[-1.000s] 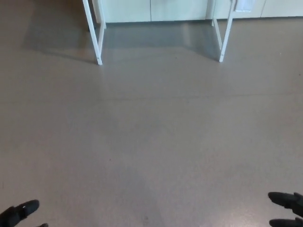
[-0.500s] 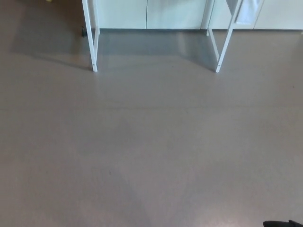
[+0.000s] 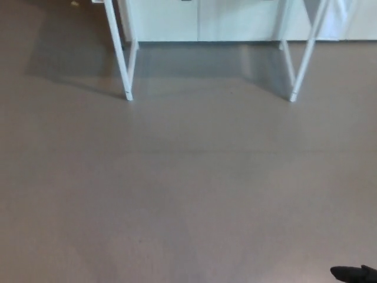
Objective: The robot walks towards a desk on which an eraser is kept on the left hand side and a container is kept on the right hand side. The robot picks up the eraser using its left hand and places it in the container.
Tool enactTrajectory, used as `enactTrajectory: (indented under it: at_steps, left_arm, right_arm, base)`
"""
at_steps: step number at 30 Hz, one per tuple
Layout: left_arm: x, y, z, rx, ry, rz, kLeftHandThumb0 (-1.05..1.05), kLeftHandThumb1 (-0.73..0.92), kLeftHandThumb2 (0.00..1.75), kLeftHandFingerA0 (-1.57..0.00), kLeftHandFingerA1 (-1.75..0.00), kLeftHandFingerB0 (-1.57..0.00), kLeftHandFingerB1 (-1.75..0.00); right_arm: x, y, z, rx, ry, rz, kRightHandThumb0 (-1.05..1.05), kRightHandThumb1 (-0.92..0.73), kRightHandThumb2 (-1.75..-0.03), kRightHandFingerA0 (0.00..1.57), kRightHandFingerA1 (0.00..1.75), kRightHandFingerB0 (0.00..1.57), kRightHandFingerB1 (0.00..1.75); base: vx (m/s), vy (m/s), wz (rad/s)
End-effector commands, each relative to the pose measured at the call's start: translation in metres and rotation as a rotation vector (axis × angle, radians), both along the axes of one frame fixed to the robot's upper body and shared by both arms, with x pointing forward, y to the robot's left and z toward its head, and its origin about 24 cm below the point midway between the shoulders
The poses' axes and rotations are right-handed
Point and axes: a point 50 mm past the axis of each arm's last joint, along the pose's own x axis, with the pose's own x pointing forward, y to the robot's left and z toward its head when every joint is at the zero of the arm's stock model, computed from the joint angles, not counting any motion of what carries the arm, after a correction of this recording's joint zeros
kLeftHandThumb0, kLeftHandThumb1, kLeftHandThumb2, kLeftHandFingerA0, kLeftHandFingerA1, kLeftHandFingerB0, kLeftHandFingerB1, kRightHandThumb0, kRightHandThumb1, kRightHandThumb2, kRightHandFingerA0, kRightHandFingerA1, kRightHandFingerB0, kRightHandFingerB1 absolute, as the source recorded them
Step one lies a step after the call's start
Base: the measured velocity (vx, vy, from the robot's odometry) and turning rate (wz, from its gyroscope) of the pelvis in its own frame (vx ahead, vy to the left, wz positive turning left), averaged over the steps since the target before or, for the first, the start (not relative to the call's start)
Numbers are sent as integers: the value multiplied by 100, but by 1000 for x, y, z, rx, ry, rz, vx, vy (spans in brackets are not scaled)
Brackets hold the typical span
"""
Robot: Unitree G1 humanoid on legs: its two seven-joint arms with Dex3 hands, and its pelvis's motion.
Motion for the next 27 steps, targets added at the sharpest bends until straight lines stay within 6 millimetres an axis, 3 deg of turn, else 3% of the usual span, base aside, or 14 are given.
enactTrajectory:
  at_steps: [1, 5, 8, 9, 11, 12, 13, 14, 15, 16, 21, 25, 26, 27]
  left_arm:
    - [-3, 5, 2, 49, -25, 3, -54, 42, 83, -52, -68, -40, -54]
    - [-21, 0, -1, 49, 1, 8, -53, 43, 84, -51, -67, -40, -53]
    - [-18, -5, -3, 44, -15, 20, -54, 42, 83, -51, -68, -41, -54]
    - [-17, -6, -4, 40, -19, 26, -50, 53, 56, -52, -62, -47, -41]
    - [-13, -8, -6, 50, -40, 18, -49, 54, 56, -52, -62, -47, -42]
    - [-9, -10, -5, 58, -51, 11, -54, 41, 83, -50, -68, -41, -55]
    - [-8, -12, -3, 59, -62, 14, -51, 41, 85, -50, -68, -41, -55]
    - [-7, -13, -4, 58, -69, 22, -47, 55, 56, -54, -60, -49, -41]
    - [-4, -16, -3, 61, -81, 18, -53, 41, 84, -51, -67, -41, -54]
    - [-1, -19, -2, 68, -99, 8, -50, 54, 56, -53, -59, -47, -41]
    - [-6, -25, -5, 41, -80, 6, -45, 56, 55, -47, -61, -46, -39]
    - [-15, -21, -8, 147, -51, -52, -53, 55, 57, -53, -62, -47, -40]
    - [-15, -18, -8, 175, -40, -53, -60, 42, 84, -52, -67, -41, -54]
    - [-15, -16, -8, 183, -40, -53, -60, 41, 84, -52, -68, -41, -54]
  right_arm:
    - [-2, -1, -2, -13, 8, 12, -11, -44, -53, 66, 48, 48, 43]
    - [-21, -2, -8, -14, 46, 23, -12, -44, -53, 67, 48, 48, 43]
    - [-20, -2, -8, -32, 38, 31, -12, -43, -53, 68, 49, 49, 44]
    - [-20, -2, -9, -32, 39, 28, -13, -43, -53, 68, 49, 49, 44]
    - [-20, -2, -10, -29, 39, 29, -13, -43, -53, 68, 49, 49, 44]
    - [-20, -2, -11, -24, 40, 28, -10, -43, -52, 69, 48, 50, 44]
    - [-22, -1, -12, -23, 46, 36, -11, -44, -52, 68, 48, 50, 43]
    - [-22, 0, -12, -16, 45, 40, -10, -44, -52, 68, 48, 50, 43]
    - [-21, 1, -13, -12, 45, 38, -10, -44, -52, 68, 48, 50, 43]
    - [-20, 2, -13, -11, 44, 40, -13, -44, -54, 67, 49, 49, 44]
    - [-19, 5, -13, -16, 37, 55, -10, -44, -52, 68, 48, 50, 43]
    - [-14, 4, -12, -23, 33, 63, -13, -43, -53, 68, 49, 49, 44]
    - [-13, 5, -11, -30, 28, 71, -13, -43, -53, 68, 49, 49, 44]
    - [-13, 6, -10, -32, 27, 74, -13, -44, -53, 68, 48, 49, 44]
  base:
    - [382, -155, 2]
    - [351, -30, -14]
    - [429, 135, -22]
    - [480, 184, -33]
    - [474, 162, -86]
    - [443, 156, -53]
    - [440, 160, -27]
    - [401, 129, -2]
    - [342, 72, -5]
    - [324, 37, 0]
    - [313, -36, 9]
    - [402, -73, 23]
    - [480, -9, 53]
    - [460, 21, 41]
